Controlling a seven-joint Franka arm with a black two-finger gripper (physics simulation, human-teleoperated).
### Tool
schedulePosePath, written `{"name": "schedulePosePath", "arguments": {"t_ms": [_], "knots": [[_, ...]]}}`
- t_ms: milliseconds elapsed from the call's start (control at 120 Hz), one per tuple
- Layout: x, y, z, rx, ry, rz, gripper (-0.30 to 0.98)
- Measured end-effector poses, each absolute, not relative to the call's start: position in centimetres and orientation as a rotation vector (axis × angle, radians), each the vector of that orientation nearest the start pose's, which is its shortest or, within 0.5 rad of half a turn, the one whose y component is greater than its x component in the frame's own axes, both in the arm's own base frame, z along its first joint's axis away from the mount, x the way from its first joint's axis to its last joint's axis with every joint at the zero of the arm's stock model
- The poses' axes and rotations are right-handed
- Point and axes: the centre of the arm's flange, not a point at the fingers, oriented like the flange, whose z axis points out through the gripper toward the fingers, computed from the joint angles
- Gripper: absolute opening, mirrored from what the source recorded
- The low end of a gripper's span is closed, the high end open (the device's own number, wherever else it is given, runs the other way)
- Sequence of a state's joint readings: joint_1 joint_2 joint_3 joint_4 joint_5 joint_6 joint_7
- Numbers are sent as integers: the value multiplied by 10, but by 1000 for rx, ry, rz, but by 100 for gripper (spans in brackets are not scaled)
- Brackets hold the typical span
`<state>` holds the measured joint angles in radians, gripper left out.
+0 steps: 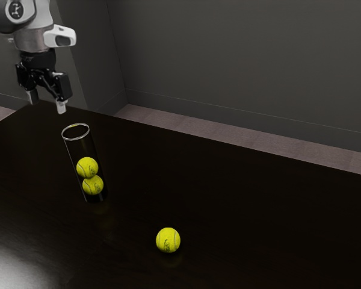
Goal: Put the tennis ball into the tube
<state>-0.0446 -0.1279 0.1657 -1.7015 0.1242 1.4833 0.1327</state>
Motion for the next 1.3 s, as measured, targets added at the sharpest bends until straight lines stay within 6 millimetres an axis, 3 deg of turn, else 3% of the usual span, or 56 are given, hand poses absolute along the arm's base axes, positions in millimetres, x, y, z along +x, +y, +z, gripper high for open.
{"name": "schedulePosePath", "arguments": {"t_ms": [83, 242, 342, 425, 533, 683, 817, 967, 1300], "knots": [[499, 72, 624, -3045, 61, 161, 69], [506, 34, 620, -3062, 205, 152, 69], [527, -1, 584, -3075, 277, 206, 69], [545, -40, 537, -3073, 339, 277, 69], [550, -83, 470, -3103, 369, 366, 69], [568, -77, 400, -3153, 226, 427, 69], [576, -99, 359, -3187, 177, 442, 69], [577, -118, 327, -3201, 142, 466, 69], [559, -148, 281, -3180, 138, 513, 69]]}}
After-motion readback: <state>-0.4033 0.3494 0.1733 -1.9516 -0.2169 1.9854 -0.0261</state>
